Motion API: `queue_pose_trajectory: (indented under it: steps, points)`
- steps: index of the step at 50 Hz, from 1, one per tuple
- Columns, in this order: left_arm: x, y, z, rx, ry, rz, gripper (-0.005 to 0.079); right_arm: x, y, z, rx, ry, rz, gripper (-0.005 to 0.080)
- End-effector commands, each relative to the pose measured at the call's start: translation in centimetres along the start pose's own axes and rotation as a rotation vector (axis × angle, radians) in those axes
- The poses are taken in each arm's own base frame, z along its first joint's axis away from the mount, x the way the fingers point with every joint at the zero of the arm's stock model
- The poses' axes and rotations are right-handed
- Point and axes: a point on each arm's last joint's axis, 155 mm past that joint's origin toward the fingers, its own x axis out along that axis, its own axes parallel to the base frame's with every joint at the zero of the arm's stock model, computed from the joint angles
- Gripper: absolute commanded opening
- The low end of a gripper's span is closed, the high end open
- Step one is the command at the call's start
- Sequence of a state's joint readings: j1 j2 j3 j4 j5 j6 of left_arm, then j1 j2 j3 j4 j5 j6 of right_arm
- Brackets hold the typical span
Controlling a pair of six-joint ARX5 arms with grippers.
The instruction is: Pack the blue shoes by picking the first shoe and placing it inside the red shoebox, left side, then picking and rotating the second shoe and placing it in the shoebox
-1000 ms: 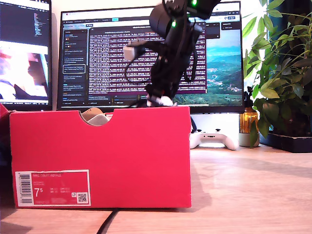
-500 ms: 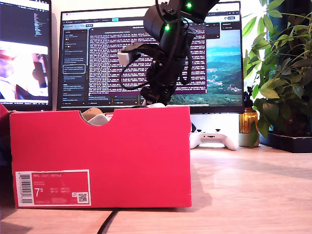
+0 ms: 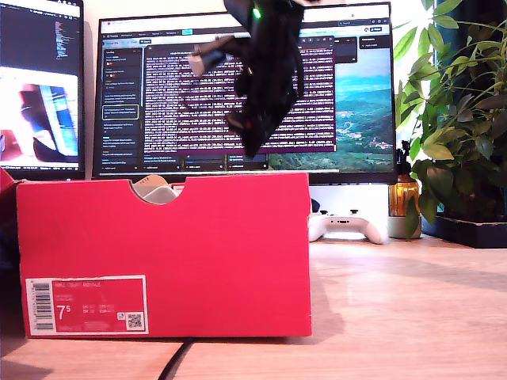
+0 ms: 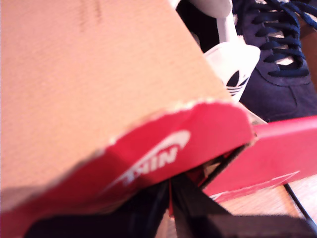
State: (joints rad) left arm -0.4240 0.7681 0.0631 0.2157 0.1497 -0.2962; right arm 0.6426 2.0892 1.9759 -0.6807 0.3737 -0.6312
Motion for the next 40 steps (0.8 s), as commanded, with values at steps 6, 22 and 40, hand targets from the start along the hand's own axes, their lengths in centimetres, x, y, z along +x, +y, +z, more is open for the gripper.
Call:
queue_pose_trajectory:
  steps: [6, 22, 40]
  points:
    - [0.0, 0.3, -1.1, 0.007, 0.020, 0.004, -0.0019, -2.1, -0.3, 1.6, 0.078, -0.011, -0.010, -0.0007]
    - [0.0, 0.3, -1.1, 0.006, 0.020, 0.004, -0.0019, -3.9, -1.7, 3.0, 0.339, -0.048, -0.021, -0.0008]
    - [0.0, 0.3, -1.1, 0.006, 0.020, 0.004, -0.0019, -4.3, 0.8, 0.8, 0.392, 0.055, 0.067, -0.0008]
